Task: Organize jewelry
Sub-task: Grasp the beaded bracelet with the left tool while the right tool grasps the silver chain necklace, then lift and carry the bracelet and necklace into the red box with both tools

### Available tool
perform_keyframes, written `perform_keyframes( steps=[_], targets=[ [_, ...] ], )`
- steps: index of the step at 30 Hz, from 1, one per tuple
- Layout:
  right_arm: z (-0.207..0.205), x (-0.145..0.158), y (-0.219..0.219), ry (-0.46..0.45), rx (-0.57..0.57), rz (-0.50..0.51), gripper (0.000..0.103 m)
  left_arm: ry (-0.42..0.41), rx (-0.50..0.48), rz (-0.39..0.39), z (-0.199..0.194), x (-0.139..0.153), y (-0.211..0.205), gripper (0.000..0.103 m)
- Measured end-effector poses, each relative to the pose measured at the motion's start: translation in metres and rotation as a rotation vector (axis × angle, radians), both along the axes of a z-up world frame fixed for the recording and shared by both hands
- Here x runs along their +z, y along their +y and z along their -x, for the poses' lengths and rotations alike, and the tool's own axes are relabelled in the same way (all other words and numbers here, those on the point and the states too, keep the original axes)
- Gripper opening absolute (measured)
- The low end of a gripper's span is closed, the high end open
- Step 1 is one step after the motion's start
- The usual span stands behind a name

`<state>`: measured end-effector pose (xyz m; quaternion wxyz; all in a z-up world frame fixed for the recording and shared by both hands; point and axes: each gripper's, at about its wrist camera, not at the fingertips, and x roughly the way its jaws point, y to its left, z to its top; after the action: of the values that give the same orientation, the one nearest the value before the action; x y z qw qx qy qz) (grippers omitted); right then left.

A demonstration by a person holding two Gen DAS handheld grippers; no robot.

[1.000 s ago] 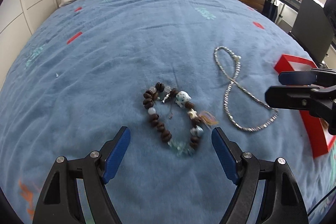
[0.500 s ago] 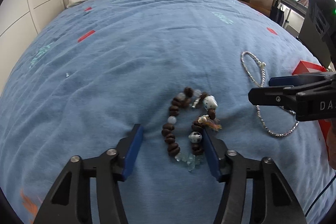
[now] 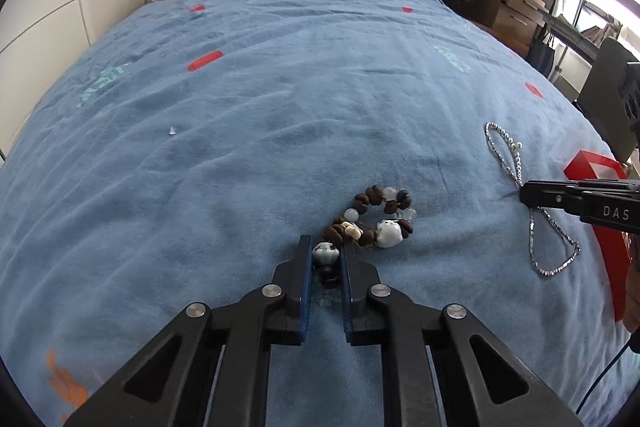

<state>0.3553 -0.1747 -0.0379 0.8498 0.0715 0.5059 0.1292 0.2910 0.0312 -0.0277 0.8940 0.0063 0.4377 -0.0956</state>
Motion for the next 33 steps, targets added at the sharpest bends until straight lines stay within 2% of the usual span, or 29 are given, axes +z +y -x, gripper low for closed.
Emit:
perform_keyframes(
  steps=[9,18,27,33],
  targets=[
    [0.031,0.040,-0.005,-0.074,0.019,-0.047,0.003,-0.043,0.002,-0.013,0.020,0.036,-0.003,0.012],
    [0.069,0.116,-0.019,-0.198,0.005,-0.064,0.003,-0.121,-0.033,-0.018,0.044,0.095,-0.020,0.012],
    [0.116,0.194,-0.068,-0.324,-0.042,-0.016,0.003,-0.208,-0.125,0.005,0.063,0.155,-0.077,0.012],
    [0.139,0.217,-0.113,-0.360,-0.081,0.020,0.003,-0.228,-0.217,0.033,0.070,0.170,-0.131,0.012]
  ],
)
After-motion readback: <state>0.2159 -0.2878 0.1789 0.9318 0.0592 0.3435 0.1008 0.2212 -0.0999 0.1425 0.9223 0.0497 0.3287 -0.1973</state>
